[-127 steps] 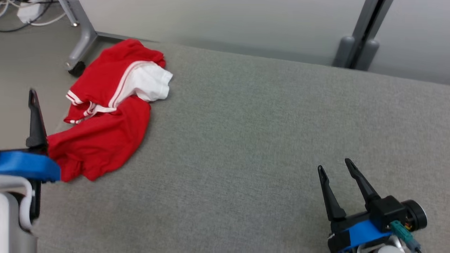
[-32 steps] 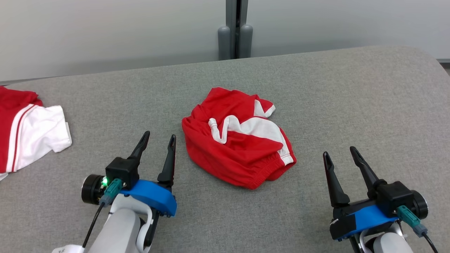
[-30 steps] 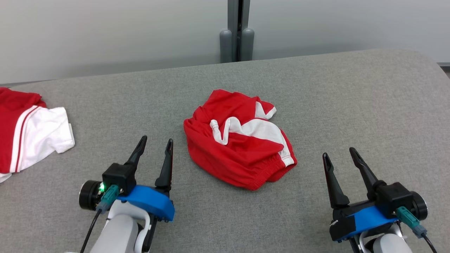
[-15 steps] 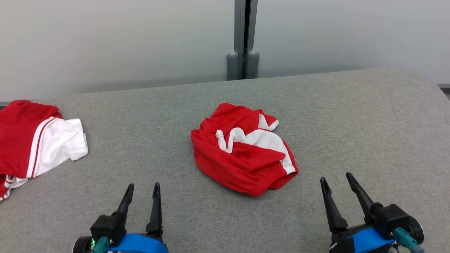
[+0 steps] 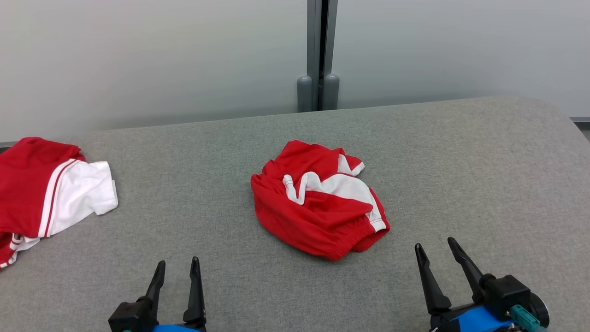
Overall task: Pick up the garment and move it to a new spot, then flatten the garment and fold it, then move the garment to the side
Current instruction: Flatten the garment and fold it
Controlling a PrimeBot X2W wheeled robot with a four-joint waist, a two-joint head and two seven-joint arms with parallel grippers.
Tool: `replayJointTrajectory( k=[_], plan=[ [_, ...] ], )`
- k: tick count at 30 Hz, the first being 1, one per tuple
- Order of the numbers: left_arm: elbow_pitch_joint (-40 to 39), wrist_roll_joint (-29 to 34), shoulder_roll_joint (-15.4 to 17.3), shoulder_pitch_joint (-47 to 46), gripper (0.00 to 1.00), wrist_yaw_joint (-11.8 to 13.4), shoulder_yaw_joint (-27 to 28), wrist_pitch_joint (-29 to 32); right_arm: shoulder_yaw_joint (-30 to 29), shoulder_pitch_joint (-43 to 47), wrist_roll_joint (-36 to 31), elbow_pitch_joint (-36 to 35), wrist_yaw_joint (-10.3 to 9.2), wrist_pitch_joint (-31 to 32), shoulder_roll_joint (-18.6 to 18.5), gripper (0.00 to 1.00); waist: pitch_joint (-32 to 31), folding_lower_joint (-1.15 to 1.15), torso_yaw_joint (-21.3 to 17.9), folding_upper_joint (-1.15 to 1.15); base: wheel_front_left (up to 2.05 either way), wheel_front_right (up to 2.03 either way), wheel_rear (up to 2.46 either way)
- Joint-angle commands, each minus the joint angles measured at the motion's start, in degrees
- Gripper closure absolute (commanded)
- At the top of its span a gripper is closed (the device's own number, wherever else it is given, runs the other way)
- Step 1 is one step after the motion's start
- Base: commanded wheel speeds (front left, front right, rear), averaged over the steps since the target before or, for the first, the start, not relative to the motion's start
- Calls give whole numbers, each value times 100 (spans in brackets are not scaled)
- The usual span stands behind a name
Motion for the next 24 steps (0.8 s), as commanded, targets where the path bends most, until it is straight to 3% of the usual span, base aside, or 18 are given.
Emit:
replayJointTrajectory(
  k=[1, 24],
  plan=[
    [19, 45, 0, 76, 0, -15, 57, -15, 2, 68, 8, 5, 1, -20, -14, 0, -13, 0, 6, 0, 0, 0, 0],
    [13, 258, -45, -110, 0, -84, 267, -16, -39, -26, -21, -31, 1, -20, -15, 0, 129, 0, 16, 0, 0, 0, 0]
  ],
)
